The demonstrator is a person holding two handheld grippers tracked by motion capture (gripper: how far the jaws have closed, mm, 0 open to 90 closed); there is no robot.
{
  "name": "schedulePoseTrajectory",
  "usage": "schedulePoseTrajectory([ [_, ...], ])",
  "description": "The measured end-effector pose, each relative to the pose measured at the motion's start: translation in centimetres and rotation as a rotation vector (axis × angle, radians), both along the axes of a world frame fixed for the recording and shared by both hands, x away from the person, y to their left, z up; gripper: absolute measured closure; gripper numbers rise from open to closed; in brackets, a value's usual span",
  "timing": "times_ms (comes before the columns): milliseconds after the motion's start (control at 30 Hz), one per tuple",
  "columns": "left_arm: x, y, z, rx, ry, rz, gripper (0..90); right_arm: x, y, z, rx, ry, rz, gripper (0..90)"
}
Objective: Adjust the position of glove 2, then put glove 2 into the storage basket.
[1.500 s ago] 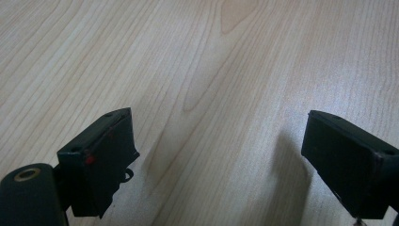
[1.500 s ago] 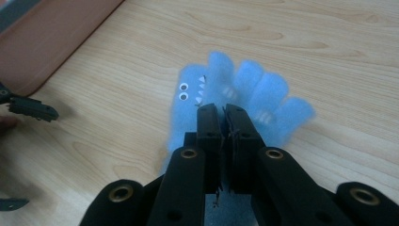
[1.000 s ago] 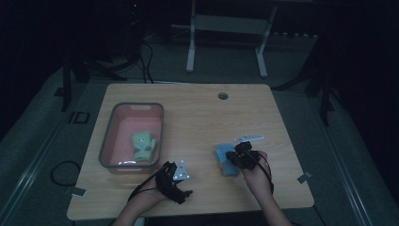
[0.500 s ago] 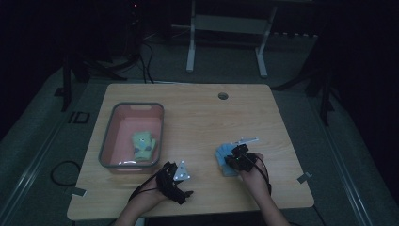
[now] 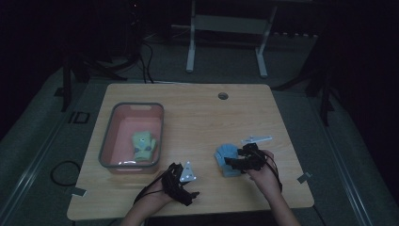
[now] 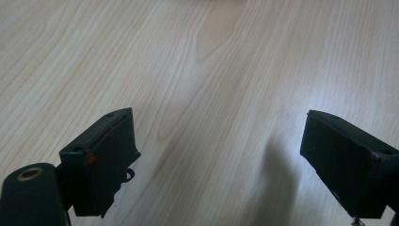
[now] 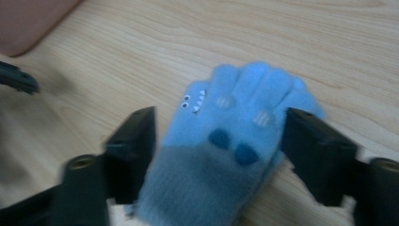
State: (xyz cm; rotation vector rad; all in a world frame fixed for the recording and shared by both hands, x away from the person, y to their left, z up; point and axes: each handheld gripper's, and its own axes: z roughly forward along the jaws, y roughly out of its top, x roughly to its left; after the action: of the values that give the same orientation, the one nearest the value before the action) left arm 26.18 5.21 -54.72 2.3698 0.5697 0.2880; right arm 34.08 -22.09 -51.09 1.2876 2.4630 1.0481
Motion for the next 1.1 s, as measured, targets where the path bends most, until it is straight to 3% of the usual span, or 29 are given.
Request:
schedulePoseTrajectory([
  [100, -0.1, -0.4, 0.2, 0.003, 0.007, -0.015, 11.5, -0.1, -0.5, 0.2, 0.040, -0.003, 0.010, 18.7],
  [133, -0.1, -0.8, 0.4, -0.023, 0.011, -0.010, 11.5, -0.1, -0.8, 0.3, 0.047, -0.026, 0.026, 16.8],
  [200, -0.1, -0.9, 0.5, -0.035, 0.022, -0.009, 11.5, -0.1, -0.8, 0.3, 0.046, -0.027, 0.044, 16.5],
  [267, 0.0, -1.3, 0.8, -0.035, 0.027, 0.000, 12.4, -0.1, -1.1, 0.5, 0.035, -0.046, 0.120, 17.6],
  [400, 0.2, -1.6, 1.1, -0.044, 0.036, -0.011, 12.4, 0.2, -1.6, 0.6, 0.018, -0.044, 0.170, 15.6],
  [533, 0.1, -2.4, 1.6, -0.041, 0.001, -0.033, 12.5, 0.3, -2.4, 0.9, 0.061, -0.047, 0.179, 15.1],
  [833, 0.2, -4.1, 2.1, -0.015, -0.017, -0.073, 12.5, 0.3, -1.9, 0.2, 0.014, -0.059, 0.239, 15.7],
  [967, 0.2, -4.7, 2.4, -0.018, -0.026, -0.094, 13.8, 0.5, -2.2, 0.3, 0.070, -0.066, 0.238, 15.6],
  [1000, 0.3, -5.1, 2.6, -0.013, -0.046, -0.101, 14.6, 0.6, -2.4, 0.4, 0.079, -0.066, 0.235, 15.5],
  [1100, 0.5, -5.8, 2.8, -0.033, -0.060, -0.117, 15.2, 1.0, -2.9, 0.8, 0.125, -0.052, 0.232, 15.2],
])
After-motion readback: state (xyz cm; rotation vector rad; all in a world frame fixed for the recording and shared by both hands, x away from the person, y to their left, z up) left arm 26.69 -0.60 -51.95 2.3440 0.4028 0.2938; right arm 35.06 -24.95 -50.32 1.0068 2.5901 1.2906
